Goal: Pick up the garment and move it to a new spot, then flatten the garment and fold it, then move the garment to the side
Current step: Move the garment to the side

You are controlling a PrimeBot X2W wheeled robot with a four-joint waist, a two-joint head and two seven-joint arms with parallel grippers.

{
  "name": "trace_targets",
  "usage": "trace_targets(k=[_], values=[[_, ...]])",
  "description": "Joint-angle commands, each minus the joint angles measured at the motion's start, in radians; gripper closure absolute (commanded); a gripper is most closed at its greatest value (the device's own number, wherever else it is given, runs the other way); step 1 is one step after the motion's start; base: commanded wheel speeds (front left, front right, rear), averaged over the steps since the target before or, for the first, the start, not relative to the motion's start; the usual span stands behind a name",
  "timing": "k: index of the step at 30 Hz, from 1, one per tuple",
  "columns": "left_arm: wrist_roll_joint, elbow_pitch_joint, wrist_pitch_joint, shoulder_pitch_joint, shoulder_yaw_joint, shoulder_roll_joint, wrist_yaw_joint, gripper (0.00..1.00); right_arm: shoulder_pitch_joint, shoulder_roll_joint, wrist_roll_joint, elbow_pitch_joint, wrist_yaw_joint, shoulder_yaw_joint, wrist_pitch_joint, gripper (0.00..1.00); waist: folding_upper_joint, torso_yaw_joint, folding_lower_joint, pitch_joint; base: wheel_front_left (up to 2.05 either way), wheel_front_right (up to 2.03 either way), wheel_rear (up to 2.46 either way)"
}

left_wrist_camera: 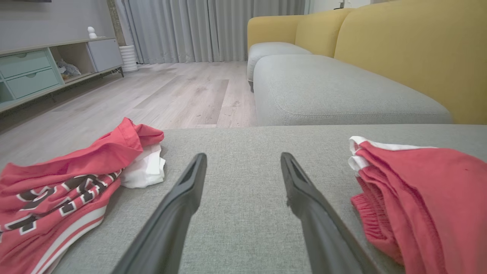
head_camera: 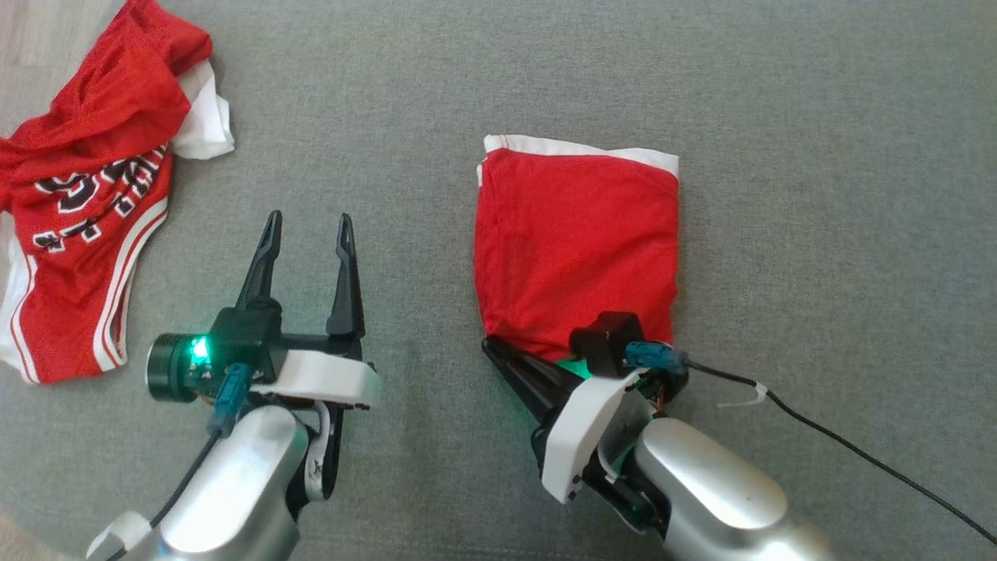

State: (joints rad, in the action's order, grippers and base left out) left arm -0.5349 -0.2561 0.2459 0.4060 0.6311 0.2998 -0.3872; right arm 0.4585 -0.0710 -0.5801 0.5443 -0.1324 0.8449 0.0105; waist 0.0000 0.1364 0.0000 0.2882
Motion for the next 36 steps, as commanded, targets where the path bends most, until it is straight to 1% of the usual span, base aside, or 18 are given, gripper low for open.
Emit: trace_targets(k=[1, 4, 7, 8, 9, 10, 13, 14, 20, 22, 25, 26, 27, 30, 33, 36], values=[[0.005, 0.021, 0.011, 0.028, -0.045, 0.017, 0.0, 0.0, -0.002, 0.021, -0.009, -0.02, 0.002, 0.02, 0.01, 1.0, 0.0, -0.004, 0.0, -0.002, 0.0, 0.0, 0.0], [0.006, 0.019, 0.012, 0.022, -0.048, 0.019, -0.001, 0.0, -0.008, 0.02, -0.021, -0.055, 0.002, 0.034, 0.025, 1.0, 0.0, -0.011, 0.0, -0.008, 0.0, 0.0, 0.0], [0.004, 0.017, 0.012, 0.01, -0.055, 0.026, -0.003, 0.0, -0.022, 0.004, -0.031, -0.154, 0.002, 0.053, 0.044, 1.0, 0.0, -0.023, 0.0, -0.021, 0.0, 0.0, 0.0], [0.003, 0.017, 0.013, 0.005, -0.057, 0.029, -0.005, 0.0, -0.027, -0.008, -0.03, -0.196, 0.002, 0.055, 0.049, 0.8, 0.0, -0.028, 0.0, -0.025, 0.0, 0.0, 0.0], [0.003, 0.018, 0.013, 0.0, -0.06, 0.033, -0.007, 0.0, -0.034, -0.019, -0.028, -0.241, 0.002, 0.051, 0.056, 0.22, 0.0, -0.032, 0.0, -0.03, 0.0, 0.0, 0.0], [0.002, 0.018, 0.013, -0.006, -0.062, 0.037, -0.009, 0.0, -0.042, -0.03, -0.024, -0.286, 0.002, 0.042, 0.062, 0.0, 0.0, -0.038, 0.0, -0.034, 0.0, 0.0, 0.0], [-0.001, 0.026, 0.013, -0.023, -0.072, 0.053, -0.016, 0.0, -0.068, -0.06, 0.01, -0.397, 0.002, -0.031, 0.079, 0.0, 0.0, -0.053, 0.0, -0.048, 0.0, 0.0, 0.0], [-0.001, 0.035, 0.012, -0.033, -0.078, 0.065, -0.024, 0.0, -0.09, -0.07, 0.051, -0.449, 0.002, -0.12, 0.084, 0.0, 0.0, -0.062, 0.0, -0.058, 0.0, 0.0, 0.0], [0.003, 0.076, 0.0, -0.065, -0.09, 0.102, -0.052, 0.0, -0.181, -0.051, 0.195, -0.549, 0.002, -0.475, 0.064, 0.0, 0.0, -0.08, 0.0, -0.087, 0.0, 0.0, 0.0], [0.007, 0.094, -0.007, -0.077, -0.09, 0.113, -0.063, 0.0, -0.215, -0.041, 0.239, -0.576, 0.002, -0.584, 0.048, 0.0, 0.0, -0.084, 0.0, -0.099, 0.0, 0.0, 0.0], [0.007, 0.119, -0.019, -0.1, -0.092, 0.132, -0.075, 0.0, -0.273, -0.029, 0.29, -0.617, 0.002, -0.707, 0.012, 0.0, 0.0, -0.091, 0.0, -0.116, 0.0, 0.0, 0.0], [0.005, 0.127, -0.022, -0.109, -0.095, 0.139, -0.078, 0.0, -0.292, -0.025, 0.303, -0.63, 0.002, -0.735, -0.001, 0.0, 0.0, -0.093, 0.0, -0.123, 0.0, 0.0, 0.0], [0.005, 0.127, -0.022, -0.109, -0.095, 0.139, -0.078, 0.0, -0.292, -0.025, 0.303, -0.63, 0.002, -0.735, -0.001, 0.0, 0.0, -0.093, 0.0, -0.123, 0.0, 0.0, 0.0], [-0.001, 0.149, -0.036, -0.141, -0.1, 0.164, -0.086, 0.0, -0.35, -0.017, 0.336, -0.665, 0.002, -0.796, -0.038, 0.0, 0.0, -0.103, 0.0, -0.143, 0.0, 0.0, 0.0], [-0.009, 0.178, -0.06, -0.187, -0.098, 0.193, -0.093, 0.0, -0.419, -0.006, 0.353, -0.697, 0.002, -0.82, -0.083, 0.0, 0.0, -0.119, 0.0, -0.177, 0.0, 0.0, 0.0], [-0.016, 0.197, -0.073, -0.218, -0.094, 0.204, -0.099, 0.0, -0.458, 0.0, 0.359, -0.711, 0.002, -0.821, -0.104, 0.0, 0.0, -0.132, 0.0, -0.199, 0.0, 0.0, 0.0]])
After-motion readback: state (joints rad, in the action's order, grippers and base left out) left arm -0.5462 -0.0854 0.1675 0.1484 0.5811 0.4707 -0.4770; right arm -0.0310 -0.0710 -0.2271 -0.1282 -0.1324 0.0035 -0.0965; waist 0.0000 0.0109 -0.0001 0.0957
